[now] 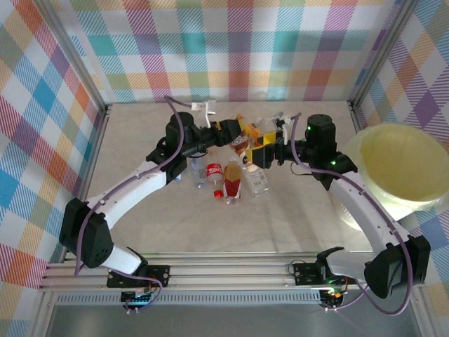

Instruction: Put the plastic bottles in the bin

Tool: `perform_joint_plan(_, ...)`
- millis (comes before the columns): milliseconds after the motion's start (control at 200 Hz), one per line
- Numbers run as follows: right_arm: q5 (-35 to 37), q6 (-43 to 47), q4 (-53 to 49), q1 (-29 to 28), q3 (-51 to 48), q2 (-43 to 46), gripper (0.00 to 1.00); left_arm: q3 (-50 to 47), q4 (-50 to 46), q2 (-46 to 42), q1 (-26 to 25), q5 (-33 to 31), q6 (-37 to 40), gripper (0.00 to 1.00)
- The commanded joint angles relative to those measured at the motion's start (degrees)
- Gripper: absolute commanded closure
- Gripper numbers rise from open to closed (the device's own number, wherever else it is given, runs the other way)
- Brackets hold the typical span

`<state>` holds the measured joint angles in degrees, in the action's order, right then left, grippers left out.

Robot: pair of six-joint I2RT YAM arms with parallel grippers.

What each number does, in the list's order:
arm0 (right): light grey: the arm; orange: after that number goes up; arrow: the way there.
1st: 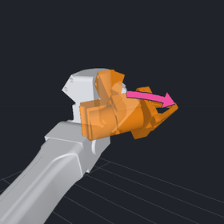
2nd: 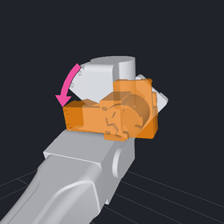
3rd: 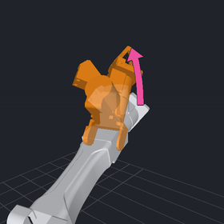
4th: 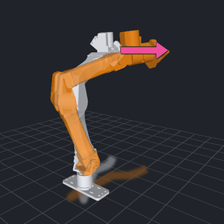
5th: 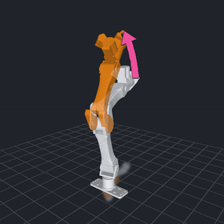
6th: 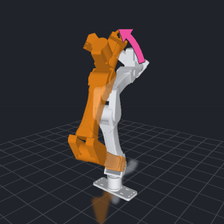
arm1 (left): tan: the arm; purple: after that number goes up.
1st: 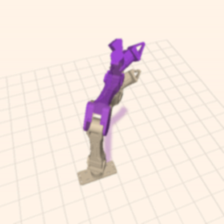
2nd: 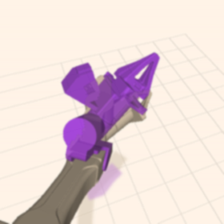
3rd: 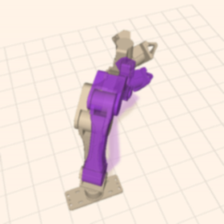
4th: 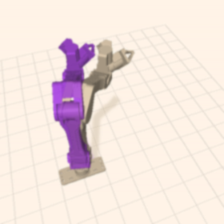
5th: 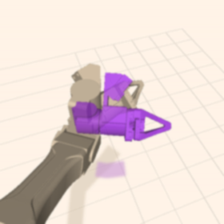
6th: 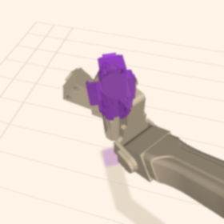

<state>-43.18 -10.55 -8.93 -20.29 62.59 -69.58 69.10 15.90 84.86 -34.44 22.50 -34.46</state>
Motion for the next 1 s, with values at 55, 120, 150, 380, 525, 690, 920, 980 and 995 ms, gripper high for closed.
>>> perform_joint_plan(55, -1.0, -0.4, -3.5, -1.5, 4.1, -3.6, 0.01, 3.1, 5.6, 1.4, -1.9, 5.2, 2.7, 0.47)
perform_joint_plan(120, -1.3, -1.8, -3.4, -1.8, 5.2, -5.2, 0.04, 3.5, 5.8, 2.0, -2.6, 5.7, 3.2, 0.47)
perform_joint_plan(150, -1.5, -2.5, -3.3, -2.0, 5.8, -5.9, 0.06, 3.5, 5.9, 2.2, -2.9, 5.7, 3.5, 0.47)
perform_joint_plan(380, -5.3, -2.6, -4.4, -2.5, 7.9, -8.4, 0.37, 3.8, 6.2, 3.1, -3.5, 3.9, 3.6, 0.48)
perform_joint_plan(525, -5.1, -1.1, -6.3, -2.5, 8.4, -8.3, 0.51, 4.2, 4.8, 3.3, -3.6, 2.9, 4.2, 0.48)
perform_joint_plan(690, -0.2, -0.4, -8.2, -2.4, 8.9, -7.4, 0.62, 6.1, -1.1, 3.4, -3.5, -2.5, 3.8, 0.28)
perform_joint_plan(920, 10.4, 1.4, -13.6, -2.0, 10.3, -6.2, 0.65, 9.6, -9.0, 2.7, -3.5, -8.9, 3.4, 0.00)
perform_joint_plan(980, 13.3, 1.7, -14.6, -1.4, 10.3, -5.8, 0.66, 9.9, -10.5, 1.9, -3.5, -11.0, 3.2, 0.00)
perform_joint_plan(995, 14.1, 1.7, -14.9, -1.2, 10.3, -5.8, 0.66, 10.0, -11.0, 1.7, -3.5, -11.7, 3.0, 0.00)
